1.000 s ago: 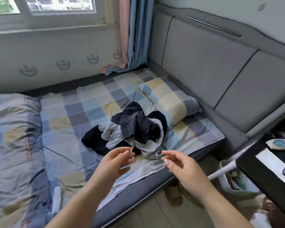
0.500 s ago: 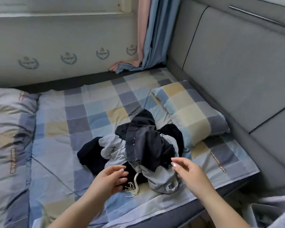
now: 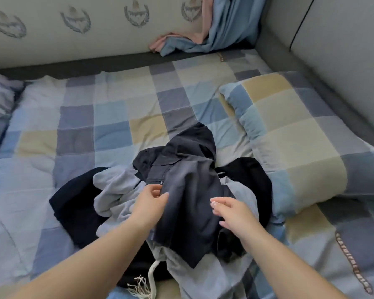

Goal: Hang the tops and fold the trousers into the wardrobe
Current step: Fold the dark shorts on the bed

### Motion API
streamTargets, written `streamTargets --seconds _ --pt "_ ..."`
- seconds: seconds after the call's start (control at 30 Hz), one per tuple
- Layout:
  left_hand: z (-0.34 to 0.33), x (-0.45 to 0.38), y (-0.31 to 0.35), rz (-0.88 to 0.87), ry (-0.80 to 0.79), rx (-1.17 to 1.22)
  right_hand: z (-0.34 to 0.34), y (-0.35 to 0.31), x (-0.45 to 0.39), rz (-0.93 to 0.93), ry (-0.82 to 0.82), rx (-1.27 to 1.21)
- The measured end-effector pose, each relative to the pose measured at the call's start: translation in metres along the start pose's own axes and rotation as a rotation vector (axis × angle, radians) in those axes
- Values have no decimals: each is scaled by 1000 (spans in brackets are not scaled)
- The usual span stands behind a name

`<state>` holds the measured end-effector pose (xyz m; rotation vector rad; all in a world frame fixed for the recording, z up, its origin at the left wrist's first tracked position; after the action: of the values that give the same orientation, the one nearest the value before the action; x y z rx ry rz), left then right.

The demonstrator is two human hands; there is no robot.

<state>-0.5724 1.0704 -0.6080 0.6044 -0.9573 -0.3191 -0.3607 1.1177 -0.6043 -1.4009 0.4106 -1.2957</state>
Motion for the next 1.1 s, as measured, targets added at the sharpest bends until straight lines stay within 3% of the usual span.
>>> streamTargets --seconds 0.2,0.33,0.43,0.53,0.67,0.77,0.83,0.9,1.0,1.1 --pt "-43 -44 -9 -2 94 -53 -18 31 -45 -83 -59 -237" --pt "-46 -50 -13 -45 48 -90 -34 39 -60 -129 -68 -350" --pt "-37 -30 -19 -36 -115 -100 -51 35 -68 -161 -76 -489" --pt "-23 -4 -32 -15 -410 -185 -69 22 -76 -169 -27 -609" --pt "7 32 -75 26 -718 -385 -109 19 -59 -173 87 -488" --pt "41 48 -104 33 -838 -366 -146 23 -21 -173 144 -435" --pt "75 46 -122 75 -800 -284 -171 26 16 -211 144 -439" --pt "112 42 -140 123 -693 -273 -199 29 57 -208 37 -400" --pt "158 37 -175 180 -563 -361 -244 48 114 -254 -54 -349" --pt "182 38 -217 253 -554 -524 -283 76 157 -358 -51 -342"
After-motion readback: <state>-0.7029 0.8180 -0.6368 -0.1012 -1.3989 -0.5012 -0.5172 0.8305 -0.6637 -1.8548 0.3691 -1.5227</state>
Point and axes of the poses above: each hand's wrist, its own x-axis away from the middle knuckle, its own z-axis out of the back of the hand, y = z × x, the point moved 6 cm from there along -x, towards the middle knuckle, and after that the axes turned 13 degrees about z, right-handed, at the moved point
